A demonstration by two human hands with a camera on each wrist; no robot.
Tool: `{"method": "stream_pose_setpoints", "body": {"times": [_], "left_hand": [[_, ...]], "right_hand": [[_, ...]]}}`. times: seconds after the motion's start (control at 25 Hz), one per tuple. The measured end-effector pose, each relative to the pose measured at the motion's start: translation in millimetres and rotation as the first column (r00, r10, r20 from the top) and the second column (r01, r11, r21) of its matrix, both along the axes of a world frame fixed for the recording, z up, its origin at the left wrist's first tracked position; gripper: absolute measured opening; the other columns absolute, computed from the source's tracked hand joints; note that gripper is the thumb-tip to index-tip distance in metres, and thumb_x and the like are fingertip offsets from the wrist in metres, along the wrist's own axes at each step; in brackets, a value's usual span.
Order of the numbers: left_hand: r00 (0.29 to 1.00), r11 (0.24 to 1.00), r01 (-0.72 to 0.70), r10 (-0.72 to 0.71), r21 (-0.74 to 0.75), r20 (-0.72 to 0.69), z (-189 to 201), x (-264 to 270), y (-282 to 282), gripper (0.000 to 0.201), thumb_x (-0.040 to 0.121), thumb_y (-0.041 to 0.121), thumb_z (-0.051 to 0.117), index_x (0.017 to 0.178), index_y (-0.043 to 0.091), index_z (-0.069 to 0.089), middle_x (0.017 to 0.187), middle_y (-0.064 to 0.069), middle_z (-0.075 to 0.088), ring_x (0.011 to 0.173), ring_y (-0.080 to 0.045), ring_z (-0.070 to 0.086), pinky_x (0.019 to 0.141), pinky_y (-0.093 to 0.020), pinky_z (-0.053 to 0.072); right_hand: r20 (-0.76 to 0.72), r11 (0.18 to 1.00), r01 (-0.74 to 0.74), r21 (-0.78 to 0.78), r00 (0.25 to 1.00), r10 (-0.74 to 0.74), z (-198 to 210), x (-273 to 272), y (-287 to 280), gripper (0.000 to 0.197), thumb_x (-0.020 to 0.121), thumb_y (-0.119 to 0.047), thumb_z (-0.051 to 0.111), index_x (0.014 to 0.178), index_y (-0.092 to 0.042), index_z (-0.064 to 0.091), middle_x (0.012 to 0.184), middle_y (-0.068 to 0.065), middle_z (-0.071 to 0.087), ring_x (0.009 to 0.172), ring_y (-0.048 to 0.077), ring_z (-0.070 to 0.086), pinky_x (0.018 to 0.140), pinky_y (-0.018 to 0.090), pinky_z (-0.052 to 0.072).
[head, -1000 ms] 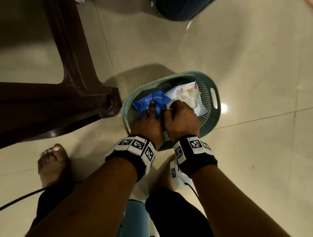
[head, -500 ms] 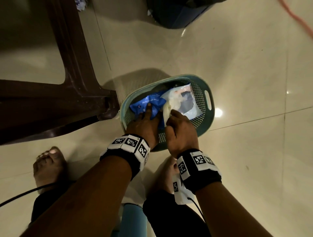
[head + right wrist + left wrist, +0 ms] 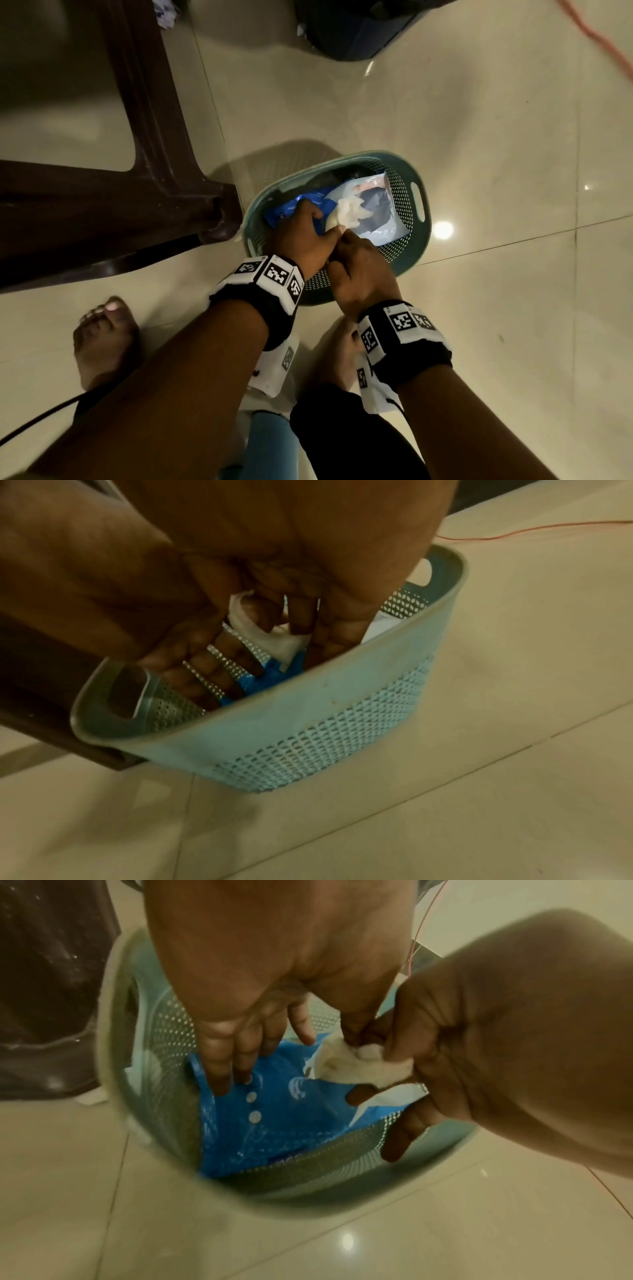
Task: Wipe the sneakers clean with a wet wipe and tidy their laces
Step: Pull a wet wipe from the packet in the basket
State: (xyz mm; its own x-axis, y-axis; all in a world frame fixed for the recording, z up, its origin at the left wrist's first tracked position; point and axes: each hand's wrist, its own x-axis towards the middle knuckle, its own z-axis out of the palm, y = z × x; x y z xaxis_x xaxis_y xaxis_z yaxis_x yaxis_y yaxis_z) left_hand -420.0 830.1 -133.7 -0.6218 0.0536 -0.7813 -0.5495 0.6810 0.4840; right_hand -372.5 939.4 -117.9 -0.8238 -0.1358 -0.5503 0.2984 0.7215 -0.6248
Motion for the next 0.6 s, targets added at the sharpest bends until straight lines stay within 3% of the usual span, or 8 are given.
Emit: {"method": "stream_pose_setpoints", "body": {"times": [0.08, 0.16, 0.24, 0.32, 0.4, 0.48, 0.6], "left_hand": [[0.998, 0.999, 0.026, -0.028, -0.042, -0.050, -0.8, -8.3, 1.9, 0.039, 0.082, 0.038, 0.066, 0.113, 0.019, 0.051, 0.112, -0.004, 0.061, 0.101, -0.026, 0.058, 0.084, -0.030, 0.045], [0.975, 0.980, 0.169, -0.182, -0.107, -0.124, -1.5, -14.2, 6.6, 0.022, 0.084, 0.033, 0.063, 0.099, 0.019, 0.056, 0.106, -0.006, 0.064, 0.097, -0.029, 0.060, 0.081, -0.033, 0.047], [0.958, 0.963, 0.228, -0.249, -0.145, -0.145, -5.2, -16.3, 9.7, 0.010, 0.086, 0.028, 0.059, 0.086, 0.018, 0.059, 0.098, -0.008, 0.066, 0.094, -0.031, 0.061, 0.079, -0.034, 0.048], [0.979, 0.974, 0.155, -0.174, -0.167, -0.103, -9.4, -15.9, 13.3, 0.019, 0.086, 0.033, 0.058, 0.089, 0.015, 0.063, 0.094, -0.008, 0.067, 0.091, -0.032, 0.061, 0.078, -0.035, 0.050], [0.990, 0.976, 0.098, -0.116, -0.196, -0.082, -11.6, -16.3, 17.7, 0.024, 0.085, 0.038, 0.057, 0.081, 0.014, 0.060, 0.088, -0.008, 0.066, 0.085, -0.032, 0.061, 0.073, -0.033, 0.047], [0.995, 0.976, 0.073, -0.085, -0.205, -0.051, -13.8, -18.8, 20.7, 0.026, 0.086, 0.037, 0.056, 0.075, 0.014, 0.059, 0.088, -0.012, 0.067, 0.082, -0.032, 0.060, 0.069, -0.031, 0.042], [0.997, 0.974, 0.052, -0.064, -0.218, -0.045, -16.2, -23.0, 19.5, 0.031, 0.087, 0.034, 0.057, 0.082, 0.005, 0.067, 0.094, -0.017, 0.068, 0.085, -0.033, 0.061, 0.069, -0.031, 0.038]], "right_hand": [[-0.002, 0.997, -0.061, 0.038, 0.998, 0.061, 3.2, 2.3, 2.6, 0.047, 0.072, -0.039, 0.029, 0.086, -0.007, 0.060, 0.098, 0.010, 0.056, 0.083, 0.029, 0.052, 0.070, 0.040, 0.048], [-0.003, 0.985, -0.095, 0.147, 0.995, 0.096, 7.7, 6.1, 4.1, 0.050, 0.075, -0.040, 0.030, 0.099, -0.008, 0.061, 0.118, 0.009, 0.057, 0.094, 0.030, 0.055, 0.074, 0.035, 0.050], [-0.068, 0.968, -0.026, 0.248, 0.997, 0.044, 15.0, 8.3, 4.8, 0.047, 0.077, -0.040, 0.031, 0.096, -0.010, 0.062, 0.127, 0.006, 0.055, 0.095, 0.028, 0.059, 0.068, 0.029, 0.047], [-0.198, 0.966, 0.120, 0.229, 0.977, -0.074, 22.3, 9.1, 7.2, 0.038, 0.077, -0.035, 0.035, 0.083, -0.009, 0.062, 0.114, 0.005, 0.060, 0.078, 0.025, 0.059, 0.058, 0.024, 0.039], [-0.329, 0.963, 0.214, 0.164, 0.932, -0.151, 28.9, 11.1, 11.1, 0.029, 0.075, -0.028, 0.040, 0.072, -0.007, 0.059, 0.097, 0.006, 0.061, 0.066, 0.024, 0.055, 0.054, 0.022, 0.034], [-0.407, 0.965, 0.240, 0.106, 0.896, -0.178, 36.7, 14.1, 14.7, 0.024, 0.072, -0.023, 0.041, 0.067, -0.005, 0.056, 0.086, 0.007, 0.060, 0.061, 0.022, 0.051, 0.050, 0.022, 0.034], [-0.473, 0.961, 0.277, 0.003, 0.847, -0.243, 52.2, 12.8, 23.0, 0.021, 0.071, -0.018, 0.041, 0.063, -0.002, 0.053, 0.083, 0.009, 0.060, 0.060, 0.023, 0.050, 0.048, 0.027, 0.037]]}}
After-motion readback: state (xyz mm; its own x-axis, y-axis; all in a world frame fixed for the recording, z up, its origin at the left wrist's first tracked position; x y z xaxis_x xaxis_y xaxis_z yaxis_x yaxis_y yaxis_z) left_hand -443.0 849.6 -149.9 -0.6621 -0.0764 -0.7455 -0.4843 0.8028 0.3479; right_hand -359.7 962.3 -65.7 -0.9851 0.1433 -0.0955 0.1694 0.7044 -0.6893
